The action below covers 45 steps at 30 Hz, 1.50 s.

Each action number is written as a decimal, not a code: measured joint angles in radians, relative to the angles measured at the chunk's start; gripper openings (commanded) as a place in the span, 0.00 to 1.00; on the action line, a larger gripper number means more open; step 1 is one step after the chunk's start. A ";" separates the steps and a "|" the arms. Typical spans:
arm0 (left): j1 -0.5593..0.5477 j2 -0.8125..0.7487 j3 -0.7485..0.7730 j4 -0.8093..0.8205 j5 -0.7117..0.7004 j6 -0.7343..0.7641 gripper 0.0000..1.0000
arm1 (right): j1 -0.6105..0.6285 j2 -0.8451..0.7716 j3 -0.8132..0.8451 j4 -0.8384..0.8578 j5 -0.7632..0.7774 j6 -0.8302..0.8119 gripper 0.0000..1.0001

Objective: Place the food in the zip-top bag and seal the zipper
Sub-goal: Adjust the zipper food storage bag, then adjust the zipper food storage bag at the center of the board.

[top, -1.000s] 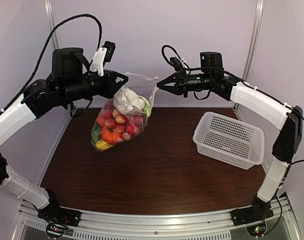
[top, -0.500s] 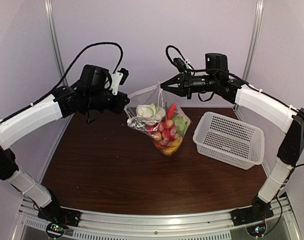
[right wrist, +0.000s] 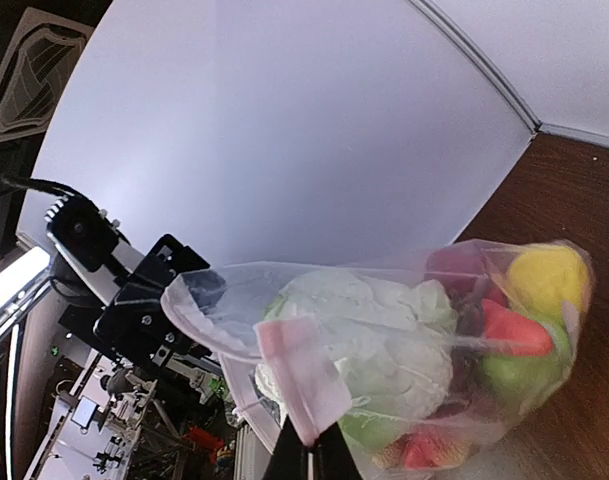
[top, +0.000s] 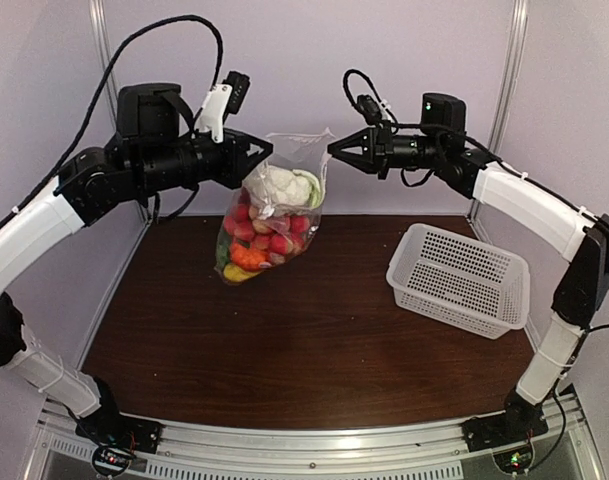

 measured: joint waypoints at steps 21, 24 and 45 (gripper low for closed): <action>0.087 0.142 -0.165 -0.072 0.158 -0.023 0.00 | 0.106 -0.203 -0.030 -0.791 0.498 -1.342 0.55; 0.088 0.166 -0.151 -0.066 0.197 -0.060 0.00 | 0.212 -0.311 -0.094 -0.854 0.566 -1.544 0.54; 0.008 0.053 -0.036 -0.261 0.077 -0.388 0.00 | 0.817 -0.100 0.175 -0.958 1.027 -1.812 0.59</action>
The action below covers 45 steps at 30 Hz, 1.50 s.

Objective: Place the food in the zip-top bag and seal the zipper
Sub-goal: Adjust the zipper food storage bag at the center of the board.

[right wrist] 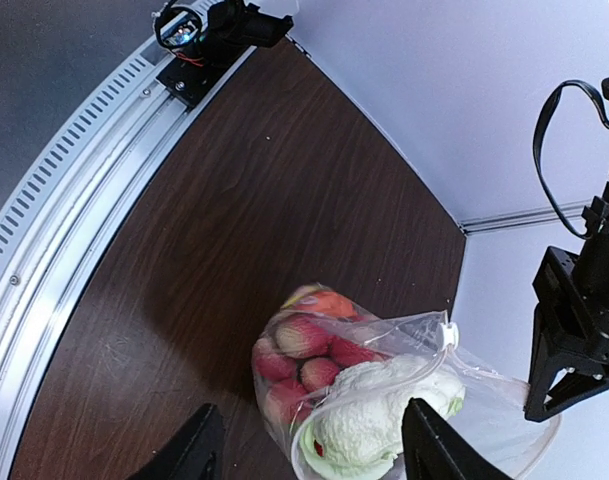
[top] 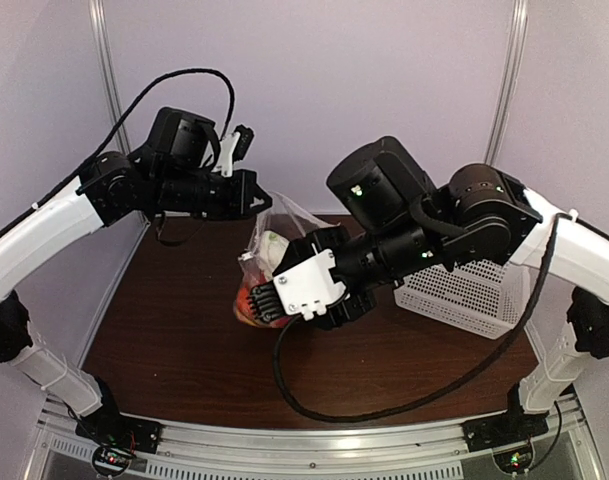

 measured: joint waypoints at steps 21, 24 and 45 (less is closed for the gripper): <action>0.005 0.070 -0.086 0.040 0.103 0.103 0.00 | -0.243 -0.052 -0.291 0.005 0.025 -0.119 0.50; 0.005 0.070 -0.086 0.041 0.106 0.106 0.00 | -0.243 -0.054 -0.330 0.020 0.016 -0.135 0.47; 0.007 0.070 -0.086 0.040 0.130 0.117 0.00 | -0.243 0.003 -0.464 0.196 0.098 -0.201 0.12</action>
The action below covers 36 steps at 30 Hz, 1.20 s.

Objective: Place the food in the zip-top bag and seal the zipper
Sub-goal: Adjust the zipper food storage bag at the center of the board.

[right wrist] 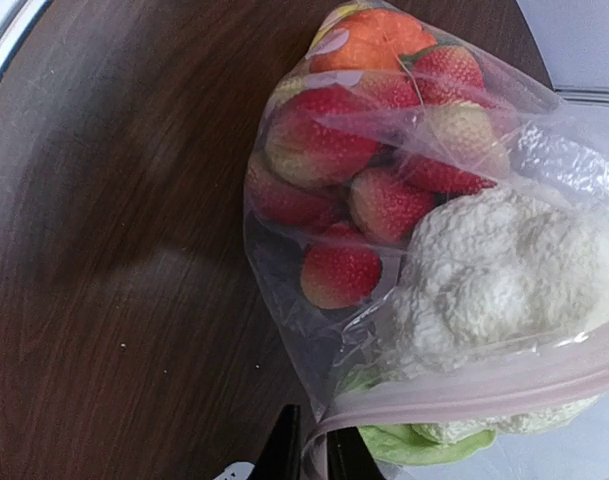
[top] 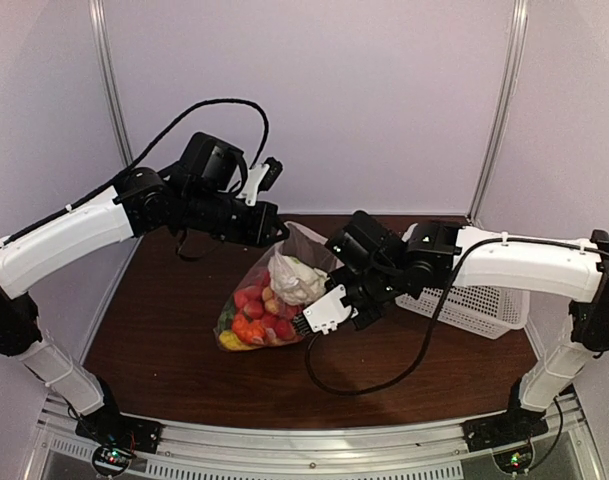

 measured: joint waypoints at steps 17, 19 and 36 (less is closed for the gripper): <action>0.003 0.000 0.000 -0.001 0.011 0.025 0.00 | -0.004 -0.027 -0.006 0.085 0.104 0.002 0.00; 0.003 0.000 0.002 -0.002 0.008 0.042 0.05 | -0.004 -0.028 0.092 0.031 0.079 0.016 0.00; 0.010 -0.687 -0.509 0.371 -0.114 0.076 0.69 | -0.073 0.045 0.306 -0.073 -0.080 0.221 0.00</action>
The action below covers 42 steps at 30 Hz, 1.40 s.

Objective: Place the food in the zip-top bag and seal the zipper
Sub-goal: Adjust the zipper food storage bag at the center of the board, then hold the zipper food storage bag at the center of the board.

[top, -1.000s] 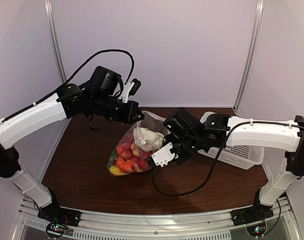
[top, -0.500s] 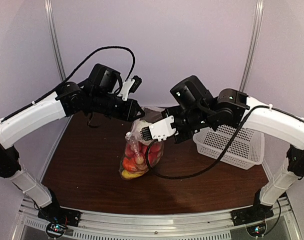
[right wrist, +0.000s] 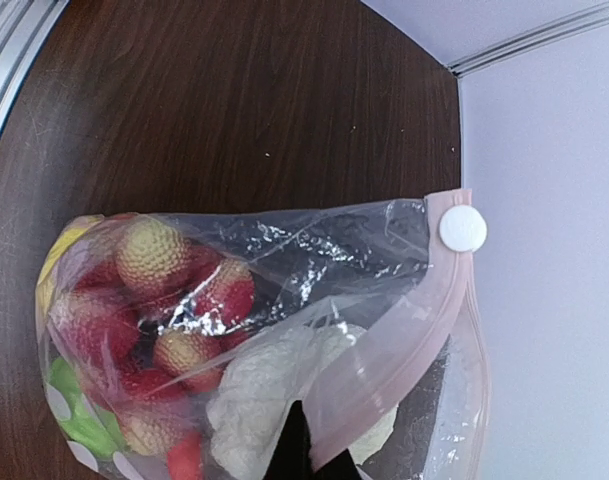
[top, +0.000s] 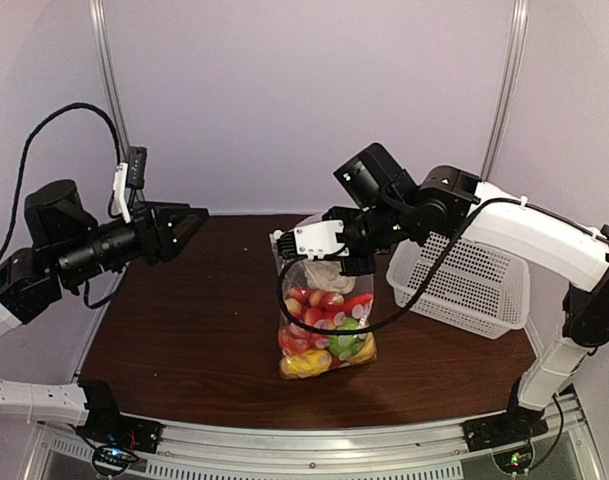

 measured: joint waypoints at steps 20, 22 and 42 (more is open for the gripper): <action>0.024 0.352 -0.219 0.415 0.272 -0.105 0.61 | 0.000 -0.050 0.070 -0.061 -0.080 0.042 0.00; 0.042 0.385 -0.200 0.443 0.304 -0.112 0.56 | 0.000 -0.050 0.070 -0.063 -0.090 0.044 0.00; 0.100 0.493 -0.177 0.571 0.440 -0.110 0.08 | 0.000 -0.050 0.011 -0.005 -0.039 0.045 0.00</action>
